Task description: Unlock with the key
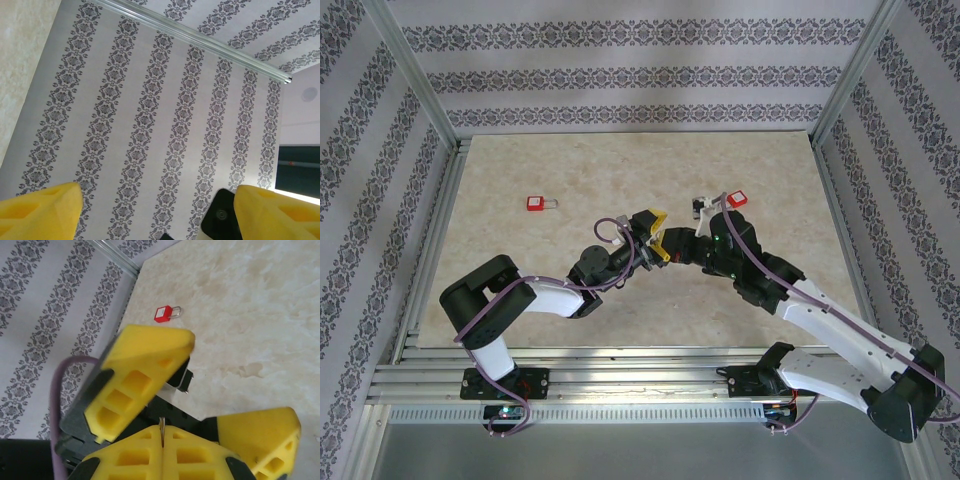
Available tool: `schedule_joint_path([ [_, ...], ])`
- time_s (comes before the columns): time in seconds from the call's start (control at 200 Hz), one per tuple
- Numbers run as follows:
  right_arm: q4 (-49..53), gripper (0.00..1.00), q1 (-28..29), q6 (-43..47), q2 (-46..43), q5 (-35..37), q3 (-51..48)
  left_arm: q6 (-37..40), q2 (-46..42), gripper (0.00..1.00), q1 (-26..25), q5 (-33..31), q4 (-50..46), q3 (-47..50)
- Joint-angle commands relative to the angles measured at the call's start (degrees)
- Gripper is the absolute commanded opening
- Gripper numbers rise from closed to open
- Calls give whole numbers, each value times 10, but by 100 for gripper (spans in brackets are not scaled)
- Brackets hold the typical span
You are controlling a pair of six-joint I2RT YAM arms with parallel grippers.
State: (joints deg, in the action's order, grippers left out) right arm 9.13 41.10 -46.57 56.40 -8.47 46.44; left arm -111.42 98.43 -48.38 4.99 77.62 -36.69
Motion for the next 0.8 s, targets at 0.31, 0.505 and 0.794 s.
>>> schedule_joint_path([
  [0.31,15,0,-1,16,-49,-10,-35,54,-28,57,4,27,-30,-22],
  [0.505,20,0,-8,20,-43,-14,-32,65,-52,49,9,24,-55,1],
  [0.794,36,0,-16,26,-56,-14,-38,56,-44,45,15,21,-38,14],
])
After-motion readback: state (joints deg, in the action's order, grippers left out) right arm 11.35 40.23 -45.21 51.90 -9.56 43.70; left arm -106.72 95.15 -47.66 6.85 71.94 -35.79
